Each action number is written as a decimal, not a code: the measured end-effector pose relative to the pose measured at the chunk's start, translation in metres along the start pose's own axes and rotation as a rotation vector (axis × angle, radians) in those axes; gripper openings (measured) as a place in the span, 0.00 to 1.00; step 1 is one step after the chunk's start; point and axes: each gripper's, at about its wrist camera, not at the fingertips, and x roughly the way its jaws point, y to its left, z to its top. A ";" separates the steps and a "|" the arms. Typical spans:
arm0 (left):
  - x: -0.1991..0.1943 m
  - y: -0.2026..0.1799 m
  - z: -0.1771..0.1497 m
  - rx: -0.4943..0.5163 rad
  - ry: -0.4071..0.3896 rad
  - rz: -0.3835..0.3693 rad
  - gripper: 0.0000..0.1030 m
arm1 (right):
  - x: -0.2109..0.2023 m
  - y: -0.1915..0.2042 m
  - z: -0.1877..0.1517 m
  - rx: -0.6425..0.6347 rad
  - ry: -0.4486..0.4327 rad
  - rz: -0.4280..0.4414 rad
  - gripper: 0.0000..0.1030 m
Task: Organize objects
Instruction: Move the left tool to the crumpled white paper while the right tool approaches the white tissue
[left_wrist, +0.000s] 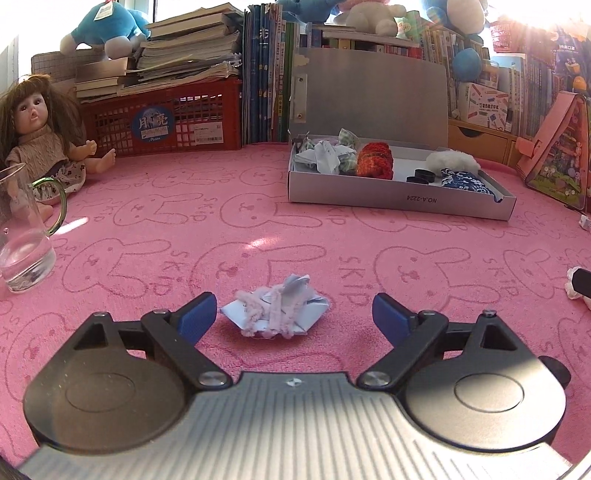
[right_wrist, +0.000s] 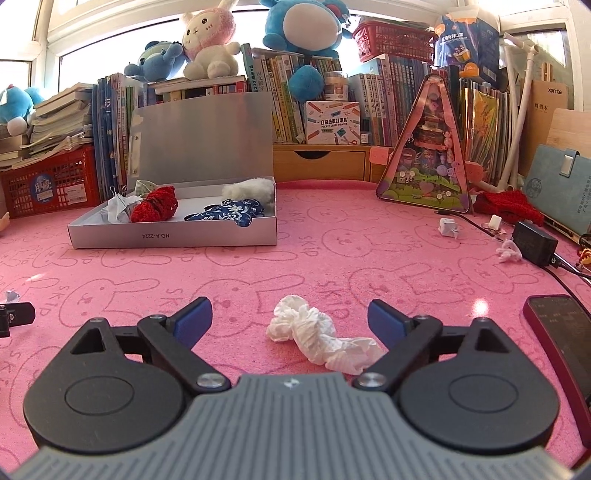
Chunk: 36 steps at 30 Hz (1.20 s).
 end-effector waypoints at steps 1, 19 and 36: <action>0.000 0.000 0.000 0.000 0.003 0.000 0.91 | 0.001 0.000 -0.001 0.003 0.010 -0.006 0.94; 0.006 -0.001 -0.001 0.007 0.035 0.010 0.92 | 0.026 -0.010 0.003 0.081 0.178 -0.044 0.98; 0.007 -0.001 0.000 0.006 0.043 0.012 0.96 | 0.046 -0.015 0.018 0.149 0.201 -0.050 0.90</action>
